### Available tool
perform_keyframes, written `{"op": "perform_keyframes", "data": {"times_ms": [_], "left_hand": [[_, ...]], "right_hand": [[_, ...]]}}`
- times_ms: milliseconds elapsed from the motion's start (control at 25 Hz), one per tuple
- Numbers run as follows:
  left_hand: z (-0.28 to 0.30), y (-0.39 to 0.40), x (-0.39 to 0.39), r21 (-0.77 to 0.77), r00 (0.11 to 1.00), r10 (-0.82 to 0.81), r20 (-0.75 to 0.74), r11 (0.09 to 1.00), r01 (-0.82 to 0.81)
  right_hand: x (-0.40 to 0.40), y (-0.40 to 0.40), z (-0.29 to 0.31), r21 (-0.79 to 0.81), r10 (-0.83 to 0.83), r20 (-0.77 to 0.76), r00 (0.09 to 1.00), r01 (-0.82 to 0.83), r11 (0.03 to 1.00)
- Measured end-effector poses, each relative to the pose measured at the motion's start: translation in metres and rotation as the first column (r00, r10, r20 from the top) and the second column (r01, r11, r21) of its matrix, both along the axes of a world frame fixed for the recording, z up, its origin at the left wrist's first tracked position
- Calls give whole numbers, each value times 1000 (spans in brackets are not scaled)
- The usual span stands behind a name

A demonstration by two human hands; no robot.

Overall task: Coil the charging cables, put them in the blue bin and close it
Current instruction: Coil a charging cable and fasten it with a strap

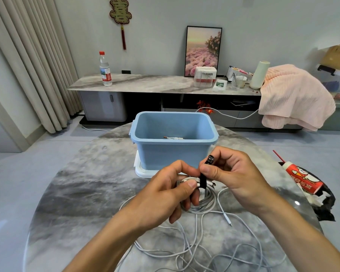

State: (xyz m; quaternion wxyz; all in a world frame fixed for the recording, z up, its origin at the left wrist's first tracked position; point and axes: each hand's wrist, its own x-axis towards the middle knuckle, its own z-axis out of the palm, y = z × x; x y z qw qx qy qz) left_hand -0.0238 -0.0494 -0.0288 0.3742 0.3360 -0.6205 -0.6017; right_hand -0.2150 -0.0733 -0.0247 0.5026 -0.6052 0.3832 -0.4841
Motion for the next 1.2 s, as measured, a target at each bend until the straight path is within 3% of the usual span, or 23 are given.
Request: {"op": "perform_keyframes", "data": {"times_ms": [200,480,640,1040,1200], "left_hand": [[2,0,3,-50,1000,-24,-19,998,24],[-2,1,4,-95,998,-42,-41,995,38],[-3,2,3,-115,999,-35,-12,993,34],[-3,-1,4,-138,1000,-10,19,990,12],[0,2,5,-209,990,-30,135,976,58]], "right_hand": [[1,-1,-7,232,88,174,981,-128,964],[2,2,1,372,76,118,990,-115,921],[3,3,1,454,49,176,983,-125,882],[-5,9,14,382,253,-138,958,-184,906],[-6,10,12,420,297,-211,931,-189,888]]}}
